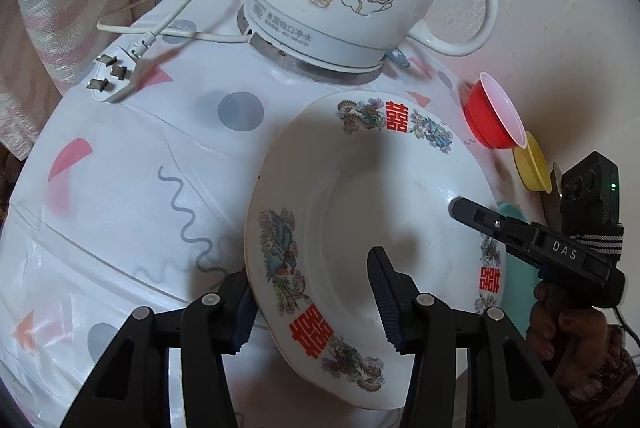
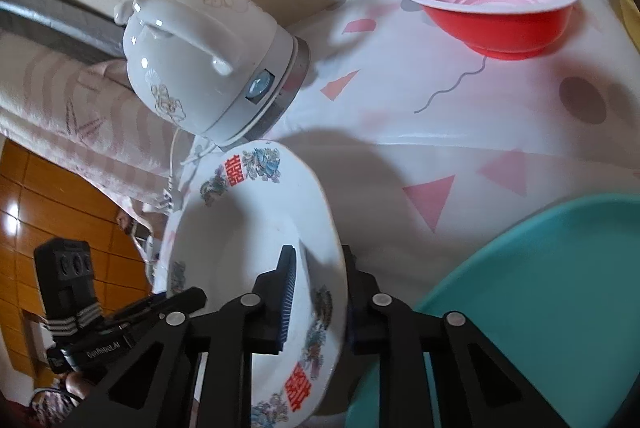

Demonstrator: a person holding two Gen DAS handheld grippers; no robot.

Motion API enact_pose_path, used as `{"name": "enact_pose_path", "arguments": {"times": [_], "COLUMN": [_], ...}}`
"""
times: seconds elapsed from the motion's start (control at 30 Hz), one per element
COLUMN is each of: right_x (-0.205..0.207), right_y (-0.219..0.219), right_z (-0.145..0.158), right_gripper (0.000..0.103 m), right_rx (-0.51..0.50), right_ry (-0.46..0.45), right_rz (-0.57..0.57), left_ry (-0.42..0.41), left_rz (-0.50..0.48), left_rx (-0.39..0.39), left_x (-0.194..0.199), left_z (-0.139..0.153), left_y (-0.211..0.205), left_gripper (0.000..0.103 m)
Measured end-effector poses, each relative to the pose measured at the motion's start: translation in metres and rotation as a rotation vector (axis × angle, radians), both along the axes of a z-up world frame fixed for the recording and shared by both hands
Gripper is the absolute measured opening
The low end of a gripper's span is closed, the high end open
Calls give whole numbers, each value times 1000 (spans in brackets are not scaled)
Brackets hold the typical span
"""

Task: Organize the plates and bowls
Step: 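Lift the white plate with both grippers and carry it over the teal plate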

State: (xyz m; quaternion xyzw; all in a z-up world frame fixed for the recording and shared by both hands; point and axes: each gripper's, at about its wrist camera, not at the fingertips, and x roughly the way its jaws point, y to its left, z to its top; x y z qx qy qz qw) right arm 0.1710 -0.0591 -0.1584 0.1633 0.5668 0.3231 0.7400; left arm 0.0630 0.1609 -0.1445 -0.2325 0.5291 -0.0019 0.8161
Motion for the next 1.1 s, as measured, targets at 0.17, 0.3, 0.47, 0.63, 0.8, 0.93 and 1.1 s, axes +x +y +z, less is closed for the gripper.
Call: {"name": "enact_pose_path", "arguments": {"times": [0.17,0.3,0.47,0.63,0.8,0.93,1.1], "right_x": [-8,-17,-27,-35,-44,-50,-55], "right_y": [0,-2,-5,-12,-16,-24,-35], "right_z": [2,2,5,15,23,25,28], "right_gripper": [20,20,20,20,20,20,20], "right_rx": [-24,-19,-17,-4,-25,-37,-52], "right_ry": [-17,-15,-23,-52,-80,-92,-107], "right_rz": [15,20,9,-8,-18,-39,-72], "left_ry": [-13,-45,-55,-62,-103,-122,-147], "left_rz": [15,11,1,-24,-102,-152,-192], "left_rx": [-22,-20,-29,-22,78,62,55], "left_x": [-3,-5,-6,-9,-7,-5,-6], "left_z": [2,9,10,9,19,21,24], "left_y": [4,5,5,0,-18,-29,-38], "left_gripper": [50,50,50,50,50,50,49]}}
